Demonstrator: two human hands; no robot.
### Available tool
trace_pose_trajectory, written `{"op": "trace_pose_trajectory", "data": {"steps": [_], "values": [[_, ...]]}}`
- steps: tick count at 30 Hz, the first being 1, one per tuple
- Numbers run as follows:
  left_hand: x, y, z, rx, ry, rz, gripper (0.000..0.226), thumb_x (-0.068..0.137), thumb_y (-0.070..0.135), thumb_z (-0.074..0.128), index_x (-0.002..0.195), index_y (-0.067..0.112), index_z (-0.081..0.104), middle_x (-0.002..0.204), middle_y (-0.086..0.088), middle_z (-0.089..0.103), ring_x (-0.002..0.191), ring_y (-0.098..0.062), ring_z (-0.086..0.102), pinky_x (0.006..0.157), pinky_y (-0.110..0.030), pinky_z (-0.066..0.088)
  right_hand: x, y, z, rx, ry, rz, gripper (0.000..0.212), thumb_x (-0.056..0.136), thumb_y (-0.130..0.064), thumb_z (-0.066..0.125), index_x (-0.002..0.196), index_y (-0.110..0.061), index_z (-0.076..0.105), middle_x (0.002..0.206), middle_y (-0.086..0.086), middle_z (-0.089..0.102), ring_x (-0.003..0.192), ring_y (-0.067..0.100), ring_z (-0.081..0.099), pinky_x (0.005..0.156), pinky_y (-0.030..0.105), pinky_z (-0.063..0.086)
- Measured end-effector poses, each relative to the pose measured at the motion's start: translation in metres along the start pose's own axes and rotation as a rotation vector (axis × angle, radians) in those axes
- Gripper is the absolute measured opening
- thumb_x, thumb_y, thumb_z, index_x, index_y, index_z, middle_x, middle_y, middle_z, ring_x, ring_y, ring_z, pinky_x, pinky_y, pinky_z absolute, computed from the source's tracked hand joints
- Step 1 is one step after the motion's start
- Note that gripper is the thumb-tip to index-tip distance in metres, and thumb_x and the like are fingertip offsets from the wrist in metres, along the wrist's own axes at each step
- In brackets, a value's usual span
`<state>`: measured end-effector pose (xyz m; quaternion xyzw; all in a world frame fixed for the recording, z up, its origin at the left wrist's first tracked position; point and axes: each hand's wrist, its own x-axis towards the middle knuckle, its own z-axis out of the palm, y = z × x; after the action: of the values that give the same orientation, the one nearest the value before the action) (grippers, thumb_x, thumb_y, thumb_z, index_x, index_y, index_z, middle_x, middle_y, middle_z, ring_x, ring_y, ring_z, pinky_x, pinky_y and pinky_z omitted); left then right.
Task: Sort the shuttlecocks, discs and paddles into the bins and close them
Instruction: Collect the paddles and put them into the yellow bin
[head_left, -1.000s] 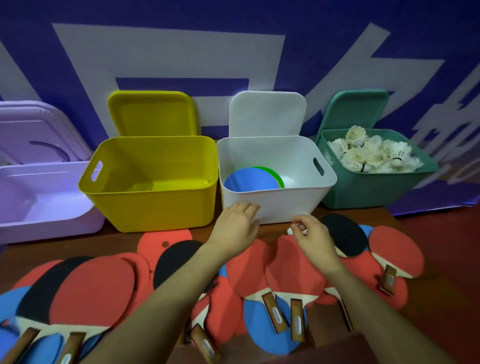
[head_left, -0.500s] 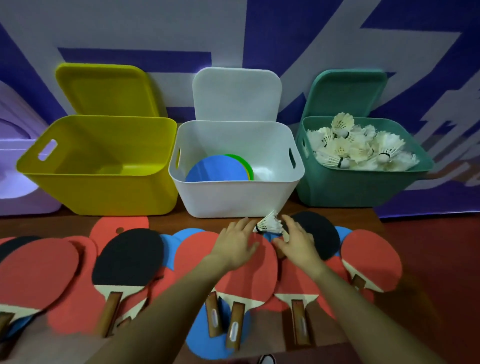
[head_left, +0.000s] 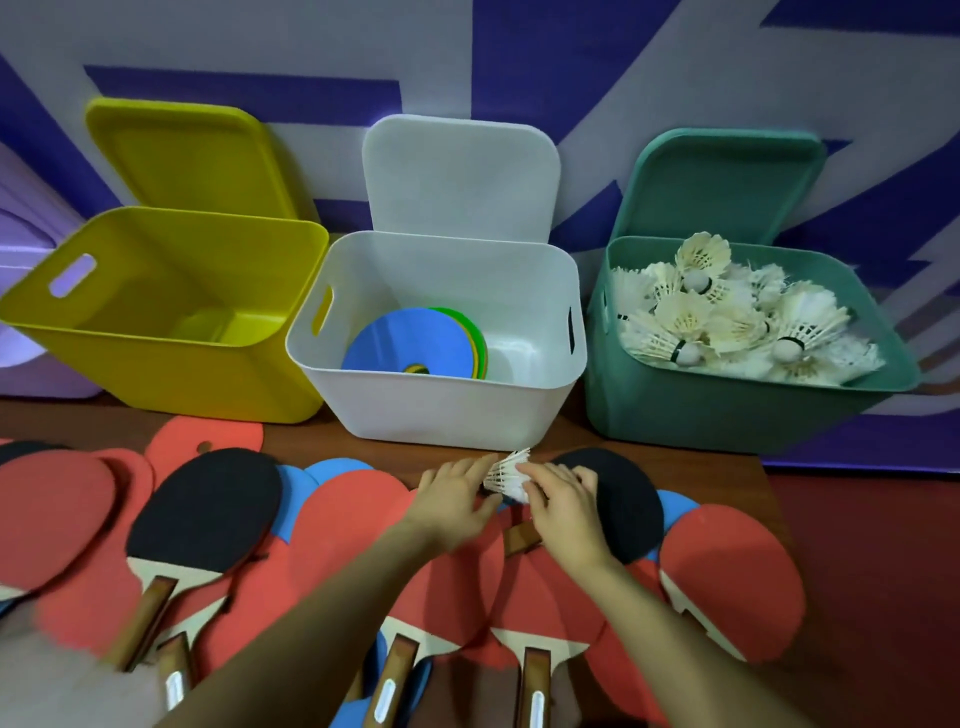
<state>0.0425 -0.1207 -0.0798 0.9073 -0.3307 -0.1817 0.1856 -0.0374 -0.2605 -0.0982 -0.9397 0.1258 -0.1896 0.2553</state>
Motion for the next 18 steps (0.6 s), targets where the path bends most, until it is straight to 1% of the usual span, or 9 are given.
{"op": "trace_pose_trajectory", "data": {"steps": [2, 4, 9, 13, 14, 16, 18], "values": [[-0.005, 0.003, -0.002, 0.015, 0.067, 0.044, 0.054, 0.092, 0.046, 0.042, 0.143, 0.032, 0.029, 0.138, 0.006, 0.042, 0.125, -0.019, 0.037, 0.099, -0.031, 0.025, -0.002, -0.002, -0.012, 0.006, 0.052, -0.035, 0.024, 0.083, -0.018, 0.050, 0.094, -0.015, 0.071, 0.085, -0.006, 0.069, 0.080, 0.006, 0.048, 0.075, 0.024, 0.025], [-0.011, 0.007, -0.006, 0.016, 0.123, 0.106, 0.054, 0.092, 0.043, 0.048, 0.142, 0.031, 0.031, 0.133, 0.005, 0.044, 0.120, -0.019, 0.040, 0.095, -0.030, 0.026, -0.003, -0.008, -0.025, 0.027, 0.103, -0.045, 0.028, 0.084, -0.021, 0.046, 0.094, -0.014, 0.071, 0.087, -0.005, 0.070, 0.084, 0.007, 0.051, 0.077, 0.025, 0.026], [-0.025, 0.020, -0.021, -0.029, 0.261, 0.238, 0.054, 0.089, 0.043, 0.054, 0.139, 0.027, 0.038, 0.118, 0.000, 0.050, 0.112, -0.020, 0.045, 0.089, -0.028, 0.028, -0.005, -0.032, -0.055, 0.107, 0.227, -0.051, 0.025, 0.085, -0.020, 0.049, 0.093, -0.012, 0.072, 0.087, -0.004, 0.069, 0.086, 0.005, 0.054, 0.081, 0.023, 0.032], [-0.021, 0.031, -0.040, -0.057, 0.354, 0.324, 0.052, 0.081, 0.040, 0.064, 0.127, 0.020, 0.053, 0.102, -0.007, 0.055, 0.097, -0.028, 0.054, 0.078, -0.034, 0.038, 0.003, -0.047, -0.081, 0.161, 0.321, -0.003, 0.018, 0.083, -0.012, 0.057, 0.092, -0.013, 0.073, 0.088, -0.003, 0.069, 0.085, 0.004, 0.055, 0.079, 0.020, 0.035], [-0.019, 0.034, -0.045, -0.068, 0.380, 0.330, 0.051, 0.080, 0.037, 0.067, 0.126, 0.018, 0.055, 0.100, -0.008, 0.056, 0.095, -0.029, 0.055, 0.077, -0.034, 0.038, 0.007, -0.049, -0.087, 0.178, 0.336, 0.007, 0.018, 0.083, -0.010, 0.058, 0.092, -0.013, 0.073, 0.088, -0.003, 0.069, 0.084, 0.003, 0.055, 0.079, 0.021, 0.035], [-0.014, 0.045, -0.057, -0.088, 0.404, 0.341, 0.047, 0.083, 0.034, 0.066, 0.125, 0.017, 0.056, 0.101, -0.009, 0.057, 0.095, -0.029, 0.055, 0.077, -0.033, 0.037, 0.013, -0.052, -0.101, 0.222, 0.366, 0.025, 0.018, 0.082, -0.009, 0.058, 0.092, -0.013, 0.073, 0.088, -0.006, 0.068, 0.084, 0.004, 0.057, 0.080, 0.024, 0.039], [-0.006, 0.059, -0.069, -0.090, 0.420, 0.384, 0.043, 0.084, 0.035, 0.061, 0.122, 0.015, 0.058, 0.097, -0.009, 0.056, 0.090, -0.031, 0.057, 0.075, -0.035, 0.040, 0.021, -0.052, -0.116, 0.269, 0.388, 0.042, 0.019, 0.083, -0.009, 0.057, 0.093, -0.012, 0.073, 0.089, -0.007, 0.066, 0.087, 0.010, 0.060, 0.084, 0.032, 0.044]]}}
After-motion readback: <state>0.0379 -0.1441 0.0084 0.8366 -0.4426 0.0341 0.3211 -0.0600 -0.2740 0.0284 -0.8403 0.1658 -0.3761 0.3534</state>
